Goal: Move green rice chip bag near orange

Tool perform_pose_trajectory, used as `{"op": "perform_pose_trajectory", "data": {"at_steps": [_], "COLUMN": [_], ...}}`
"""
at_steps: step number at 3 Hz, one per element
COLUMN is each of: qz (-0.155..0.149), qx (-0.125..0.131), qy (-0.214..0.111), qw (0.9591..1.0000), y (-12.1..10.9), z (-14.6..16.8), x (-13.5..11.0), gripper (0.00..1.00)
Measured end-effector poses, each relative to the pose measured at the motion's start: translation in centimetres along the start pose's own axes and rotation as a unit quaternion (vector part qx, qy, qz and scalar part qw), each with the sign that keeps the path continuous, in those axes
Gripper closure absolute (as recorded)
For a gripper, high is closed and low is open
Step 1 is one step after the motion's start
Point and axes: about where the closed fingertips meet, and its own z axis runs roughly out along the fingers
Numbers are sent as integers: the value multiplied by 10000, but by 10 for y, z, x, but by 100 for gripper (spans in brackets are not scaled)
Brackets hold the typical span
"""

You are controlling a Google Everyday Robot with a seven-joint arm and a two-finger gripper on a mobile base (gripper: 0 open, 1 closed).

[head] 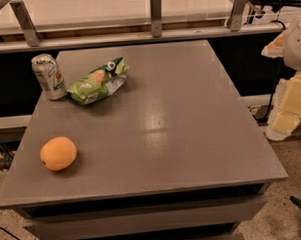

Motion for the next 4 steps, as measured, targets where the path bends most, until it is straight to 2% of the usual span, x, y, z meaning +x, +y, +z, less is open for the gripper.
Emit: {"op": "perform_pose_trajectory", "data": {"at_steps": [2, 3, 4], "qz": [-82, -491, -1141], "qx": [102, 231, 391], "qy": [-91, -179, -229], "qw": [9999, 9984, 9924], "y": [-9, -41, -83], "z": [1, 14, 37], "x": [-6, -30, -72], "gripper": [0, 0, 0]}}
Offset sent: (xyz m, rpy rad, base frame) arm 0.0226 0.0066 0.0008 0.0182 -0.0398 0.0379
